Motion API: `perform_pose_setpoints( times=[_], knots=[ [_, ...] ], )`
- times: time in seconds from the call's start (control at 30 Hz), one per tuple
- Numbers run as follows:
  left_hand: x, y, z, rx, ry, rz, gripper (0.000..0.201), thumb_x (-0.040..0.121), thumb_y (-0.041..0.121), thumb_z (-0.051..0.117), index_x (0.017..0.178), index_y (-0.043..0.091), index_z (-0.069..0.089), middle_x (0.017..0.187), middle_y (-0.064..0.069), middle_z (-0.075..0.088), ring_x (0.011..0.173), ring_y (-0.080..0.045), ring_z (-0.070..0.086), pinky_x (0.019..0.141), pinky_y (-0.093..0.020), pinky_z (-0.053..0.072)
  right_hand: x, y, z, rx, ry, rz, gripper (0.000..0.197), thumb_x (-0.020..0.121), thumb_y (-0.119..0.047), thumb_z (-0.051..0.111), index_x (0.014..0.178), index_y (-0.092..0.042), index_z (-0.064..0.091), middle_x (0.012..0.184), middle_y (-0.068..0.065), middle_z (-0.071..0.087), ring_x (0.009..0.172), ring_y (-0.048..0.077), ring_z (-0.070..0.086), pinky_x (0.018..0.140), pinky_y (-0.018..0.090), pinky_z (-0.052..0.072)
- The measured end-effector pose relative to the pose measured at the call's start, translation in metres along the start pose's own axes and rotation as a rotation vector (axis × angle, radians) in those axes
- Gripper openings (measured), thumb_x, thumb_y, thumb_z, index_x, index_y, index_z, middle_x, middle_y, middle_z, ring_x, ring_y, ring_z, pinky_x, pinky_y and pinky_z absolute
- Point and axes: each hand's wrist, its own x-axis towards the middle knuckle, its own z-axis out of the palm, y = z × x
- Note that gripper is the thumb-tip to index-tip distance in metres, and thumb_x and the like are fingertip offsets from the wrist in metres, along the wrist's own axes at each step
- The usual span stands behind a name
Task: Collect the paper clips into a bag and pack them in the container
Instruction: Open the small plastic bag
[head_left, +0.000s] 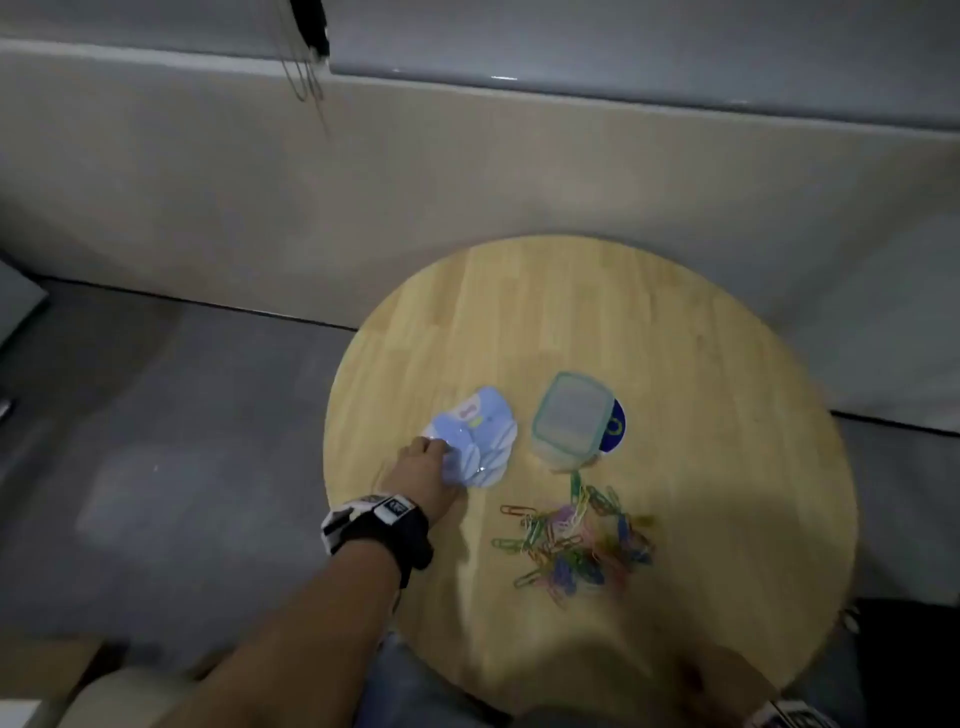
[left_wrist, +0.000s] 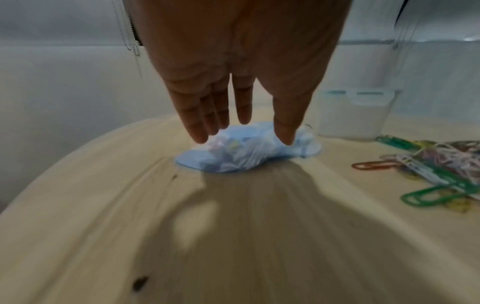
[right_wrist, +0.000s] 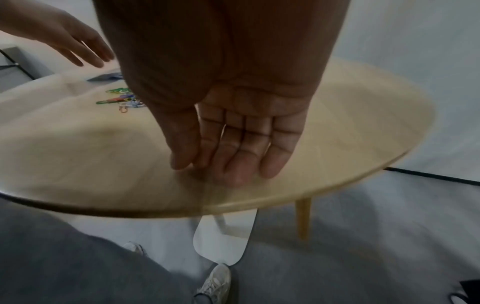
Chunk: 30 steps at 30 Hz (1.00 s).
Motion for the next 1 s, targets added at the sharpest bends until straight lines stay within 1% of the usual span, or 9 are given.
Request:
perform_pose_setpoints(
  times=[0.1, 0.23, 0.3, 0.37, 0.53, 0.67, 0.77, 0.87, 1.0],
  knots=[
    [0.006, 0.003, 0.003, 0.092, -0.087, -0.055, 0.050, 0.080, 0.030, 0.062, 0.124, 0.011, 0.047, 0.127, -0.014, 0.048, 0.115, -0.035, 0.049, 0.092, -0.039, 0.041, 0.001, -0.009, -0.003, 0.035, -0.005, 0.017, 0.050, 0.086, -0.038, 0.051, 0.132, -0.018, 0.046, 0.136, 0.004, 0.052, 0.123, 0.019, 0.050, 0.096, 0.024, 0.037],
    [0.002, -0.003, 0.000, 0.139, -0.073, -0.062, 0.024, 0.090, 0.025, 0.049, 0.102, 0.007, 0.061, 0.109, -0.018, 0.062, 0.099, -0.035, 0.059, 0.079, -0.035, 0.044, -0.006, -0.023, -0.004, 0.003, -0.018, -0.041, 0.034, 0.090, -0.036, 0.048, 0.120, -0.022, 0.055, 0.127, 0.004, 0.059, 0.115, 0.021, 0.056, 0.095, 0.027, 0.041],
    [-0.006, -0.007, -0.008, 0.070, 0.004, -0.078, 0.022, 0.091, 0.020, 0.048, 0.096, 0.006, 0.064, 0.101, -0.020, 0.067, 0.093, -0.037, 0.061, 0.075, -0.037, 0.045, -0.012, -0.029, -0.012, 0.042, 0.045, -0.093, 0.016, 0.089, -0.032, 0.049, 0.099, -0.027, 0.060, 0.114, 0.002, 0.064, 0.107, 0.020, 0.059, 0.085, 0.025, 0.042],
    [-0.017, -0.011, -0.020, -0.043, 0.119, -0.115, 0.024, 0.092, 0.019, 0.047, 0.099, 0.008, 0.067, 0.097, -0.021, 0.069, 0.091, -0.038, 0.062, 0.074, -0.037, 0.047, -0.020, -0.039, -0.025, 0.092, 0.113, -0.144, 0.009, 0.087, -0.029, 0.052, 0.079, -0.028, 0.051, 0.093, -0.002, 0.062, 0.095, 0.020, 0.060, 0.072, 0.023, 0.038],
    [-0.058, 0.009, -0.033, -0.226, 0.360, -0.054, 0.020, 0.089, 0.023, 0.058, 0.100, 0.013, 0.072, 0.093, -0.013, 0.072, 0.085, -0.033, 0.064, 0.070, -0.033, 0.047, -0.033, -0.092, -0.075, 0.398, 0.356, -0.342, 0.018, 0.083, -0.024, 0.065, 0.071, -0.013, 0.058, 0.066, -0.001, 0.057, 0.066, 0.016, 0.053, 0.063, 0.028, 0.041],
    [-0.087, 0.065, -0.010, -0.355, 0.264, 0.108, 0.015, 0.085, 0.029, 0.063, 0.093, 0.020, 0.073, 0.079, -0.007, 0.073, 0.073, -0.025, 0.066, 0.067, -0.034, 0.051, -0.025, -0.152, -0.109, 0.655, 0.427, -0.492, 0.025, 0.080, -0.034, 0.069, 0.073, -0.012, 0.062, 0.065, 0.004, 0.065, 0.063, 0.017, 0.057, 0.066, 0.034, 0.049],
    [-0.097, 0.087, 0.000, -0.407, 0.236, 0.211, 0.019, 0.083, 0.030, 0.054, 0.093, 0.022, 0.069, 0.071, -0.005, 0.070, 0.064, -0.024, 0.062, 0.059, -0.037, 0.051, -0.021, -0.173, -0.121, 0.709, 0.523, -0.371, 0.043, 0.076, -0.049, 0.068, 0.071, -0.007, 0.058, 0.063, 0.009, 0.061, 0.063, 0.024, 0.059, 0.061, 0.035, 0.047],
    [-0.093, 0.084, 0.000, -0.385, 0.211, 0.236, 0.027, 0.082, 0.032, 0.051, 0.105, 0.031, 0.066, 0.075, -0.001, 0.072, 0.066, -0.020, 0.064, 0.062, -0.035, 0.052, -0.012, -0.172, -0.119, 0.714, 0.510, -0.312, 0.041, 0.080, -0.040, 0.062, 0.061, -0.006, 0.051, 0.061, 0.012, 0.061, 0.064, 0.030, 0.061, 0.064, 0.039, 0.051],
    [-0.090, 0.082, -0.001, -0.393, 0.073, 0.220, 0.035, 0.082, 0.038, 0.059, 0.117, 0.036, 0.062, 0.089, 0.006, 0.073, 0.070, -0.006, 0.064, 0.070, -0.027, 0.053, -0.007, -0.163, -0.109, 0.820, 0.362, -0.278, 0.035, 0.089, -0.029, 0.048, 0.079, 0.003, 0.059, 0.073, 0.022, 0.069, 0.070, 0.036, 0.067, 0.074, 0.051, 0.055]
  ],
)
